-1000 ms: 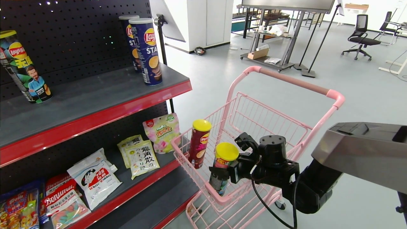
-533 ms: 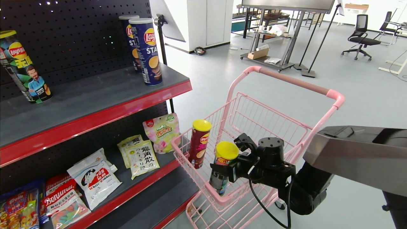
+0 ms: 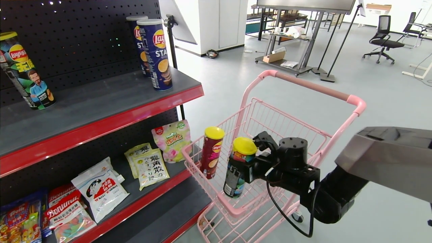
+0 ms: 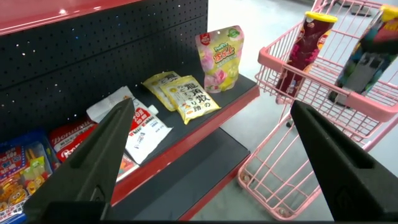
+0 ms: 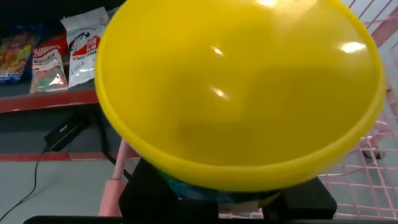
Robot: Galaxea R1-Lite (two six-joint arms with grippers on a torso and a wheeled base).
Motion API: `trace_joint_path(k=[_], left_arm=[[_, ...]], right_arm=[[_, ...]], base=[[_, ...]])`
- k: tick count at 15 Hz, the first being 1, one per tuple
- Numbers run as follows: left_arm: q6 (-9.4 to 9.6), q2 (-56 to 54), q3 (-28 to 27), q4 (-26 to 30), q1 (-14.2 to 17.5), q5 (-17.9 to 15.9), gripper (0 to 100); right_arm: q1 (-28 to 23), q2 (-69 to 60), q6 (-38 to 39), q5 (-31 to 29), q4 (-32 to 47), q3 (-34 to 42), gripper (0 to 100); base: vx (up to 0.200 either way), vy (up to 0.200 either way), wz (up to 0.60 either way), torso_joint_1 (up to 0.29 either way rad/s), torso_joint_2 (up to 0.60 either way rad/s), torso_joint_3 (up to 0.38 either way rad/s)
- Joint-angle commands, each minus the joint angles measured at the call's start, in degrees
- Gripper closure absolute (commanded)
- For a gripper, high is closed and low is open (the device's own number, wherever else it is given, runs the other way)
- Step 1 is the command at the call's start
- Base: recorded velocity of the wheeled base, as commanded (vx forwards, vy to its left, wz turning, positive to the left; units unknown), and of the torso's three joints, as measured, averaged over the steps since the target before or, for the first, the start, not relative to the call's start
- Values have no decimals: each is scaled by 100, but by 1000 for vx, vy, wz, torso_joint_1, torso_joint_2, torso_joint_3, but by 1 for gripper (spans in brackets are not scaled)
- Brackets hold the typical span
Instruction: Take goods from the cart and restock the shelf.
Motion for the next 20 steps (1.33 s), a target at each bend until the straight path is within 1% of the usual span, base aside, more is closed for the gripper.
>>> trace_joint_path(k=[1,2,4,6,7,8,9,10,11,12,13,14,15,16,18,20], left_arm=[[4,8,1,-1,0,1,0],[4,8,1,-1,0,1,0],[4,8,1,-1,0,1,0],[4,8,1,-1,0,1,0],[4,8,1,-1,0,1,0],[4,8,1,-1,0,1,0],[4,8,1,-1,0,1,0],[4,8,1,-1,0,1,0],[4,8,1,-1,0,1,0],[4,8,1,-1,0,1,0],[4,8,1,-1,0,1,0],[-5,8,1,-1,0,1,0],[-5,8,1,-1,0,1,0],[4,8,1,-1,0,1,0],[4,8,1,-1,0,1,0],[-5,8,1,-1,0,1,0]], right_arm=[[-59,-1245,-27,-245,783,-147,100],[-111,-1711,-80,-394,1416,-358,100],[-164,-2476,-397,-965,2787,-1070,100],[-270,-3372,-607,-1194,4343,-1712,100],[-287,-3917,-651,-1335,5169,-1835,100],[-278,-4348,-695,-1475,5775,-1896,100],[-270,-4708,-704,-1563,6162,-1879,100],[-296,-5455,-704,-1923,6724,-1685,100],[-366,-5939,-722,-2697,7111,-1422,100],[-393,-6404,-730,-3347,7392,-1079,100],[-410,-7002,-660,-3224,7445,-631,100],[-428,-7494,-616,-2961,7436,-261,100],[-533,-7881,-634,-2952,7454,46,100],[-762,-8277,-651,-3084,7515,292,100],[-1192,-8839,-836,-3119,7779,661,100],[-1368,-9252,-924,-3136,7964,943,100]], base=[[0,0,0,0,0,0],[0,0,0,0,0,0],[0,0,0,0,0,0],[0,0,0,0,0,0],[0,0,0,0,0,0],[0,0,0,0,0,0],[0,0,0,0,0,0],[0,0,0,0,0,0],[0,0,0,0,0,0],[0,0,0,0,0,0],[0,0,0,0,0,0],[0,0,0,0,0,0],[0,0,0,0,0,0],[0,0,0,0,0,0],[0,0,0,0,0,0],[0,0,0,0,0,0]])
